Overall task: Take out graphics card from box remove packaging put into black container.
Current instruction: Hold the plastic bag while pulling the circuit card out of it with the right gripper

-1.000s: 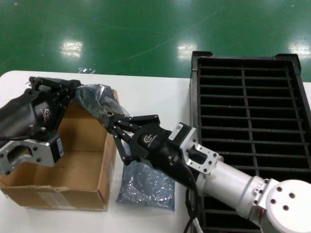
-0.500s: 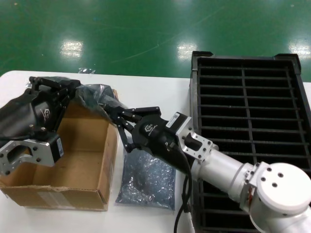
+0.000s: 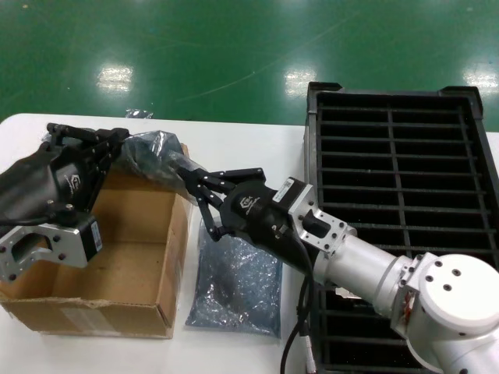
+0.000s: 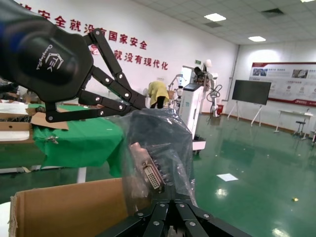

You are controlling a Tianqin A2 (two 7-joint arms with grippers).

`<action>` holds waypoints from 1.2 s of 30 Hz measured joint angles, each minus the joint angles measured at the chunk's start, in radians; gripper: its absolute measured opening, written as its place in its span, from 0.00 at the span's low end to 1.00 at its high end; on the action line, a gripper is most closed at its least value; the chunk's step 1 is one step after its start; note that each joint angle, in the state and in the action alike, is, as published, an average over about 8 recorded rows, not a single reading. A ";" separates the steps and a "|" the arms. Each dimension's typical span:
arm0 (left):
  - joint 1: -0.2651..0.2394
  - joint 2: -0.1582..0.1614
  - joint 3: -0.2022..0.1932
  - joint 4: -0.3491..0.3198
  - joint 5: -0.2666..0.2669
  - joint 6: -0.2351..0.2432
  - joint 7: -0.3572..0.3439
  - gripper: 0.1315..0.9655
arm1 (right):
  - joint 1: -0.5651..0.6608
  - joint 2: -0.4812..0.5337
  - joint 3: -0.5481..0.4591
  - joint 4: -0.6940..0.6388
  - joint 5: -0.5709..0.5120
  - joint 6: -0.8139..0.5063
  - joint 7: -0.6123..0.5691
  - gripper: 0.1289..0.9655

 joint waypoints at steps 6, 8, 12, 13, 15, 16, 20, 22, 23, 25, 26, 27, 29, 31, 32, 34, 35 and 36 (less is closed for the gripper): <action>0.000 0.000 0.000 0.000 0.000 0.000 0.000 0.01 | -0.016 0.011 0.009 0.024 0.005 -0.005 -0.023 0.00; 0.000 0.000 0.000 0.000 0.000 0.000 0.000 0.01 | -0.019 0.011 0.011 0.028 0.006 -0.006 -0.032 0.00; 0.000 0.000 0.000 0.000 0.000 0.000 0.000 0.01 | -0.020 0.006 0.014 0.022 0.009 -0.009 -0.055 0.00; 0.000 0.000 0.000 0.000 0.000 0.000 0.000 0.01 | -0.019 0.003 0.015 0.018 0.011 -0.010 -0.063 0.00; 0.000 0.000 0.000 0.000 0.000 0.000 0.000 0.01 | -0.017 -0.003 0.017 0.008 0.013 -0.013 -0.078 0.01; 0.000 0.000 0.000 0.000 0.000 0.000 0.000 0.01 | -0.016 -0.007 0.018 0.003 0.015 -0.015 -0.086 0.01; 0.000 0.000 0.000 0.000 0.000 0.000 0.000 0.01 | -0.011 -0.020 0.020 -0.014 0.020 -0.021 -0.113 0.02; 0.000 0.000 0.000 0.000 0.000 0.000 0.000 0.01 | -0.010 -0.025 0.020 -0.019 0.021 -0.024 -0.122 0.03; 0.000 0.000 0.000 0.000 0.000 0.000 0.000 0.01 | -0.009 -0.028 0.019 -0.021 0.022 -0.026 -0.125 0.03; 0.000 0.000 0.000 0.000 0.000 0.000 0.000 0.01 | -0.009 -0.030 0.018 -0.023 0.022 -0.028 -0.129 0.06; 0.000 0.000 0.000 0.000 0.000 0.000 0.000 0.01 | -0.009 -0.032 0.017 -0.024 0.022 -0.028 -0.131 0.07; 0.000 0.000 0.000 0.000 0.000 0.000 0.000 0.01 | -0.009 -0.032 0.017 -0.024 0.021 -0.029 -0.131 0.09; 0.000 0.000 0.000 0.000 0.000 0.000 0.000 0.01 | -0.009 -0.034 0.015 -0.025 0.020 -0.029 -0.130 0.11; 0.000 0.000 0.000 0.000 0.000 0.000 0.000 0.01 | -0.010 -0.035 0.013 -0.026 0.019 -0.028 -0.128 0.14; 0.000 0.000 0.000 0.000 0.000 0.000 0.000 0.01 | -0.010 -0.035 0.012 -0.026 0.018 -0.027 -0.126 0.14; 0.000 0.000 0.000 0.000 0.000 0.000 0.000 0.01 | -0.012 -0.035 0.011 -0.023 0.016 -0.025 -0.121 0.16; 0.000 0.000 0.000 0.000 0.000 0.000 0.000 0.01 | -0.014 -0.035 0.010 -0.021 0.015 -0.023 -0.118 0.17; 0.000 0.000 0.000 0.000 0.000 0.000 0.000 0.01 | -0.016 -0.034 0.009 -0.018 0.014 -0.022 -0.114 0.18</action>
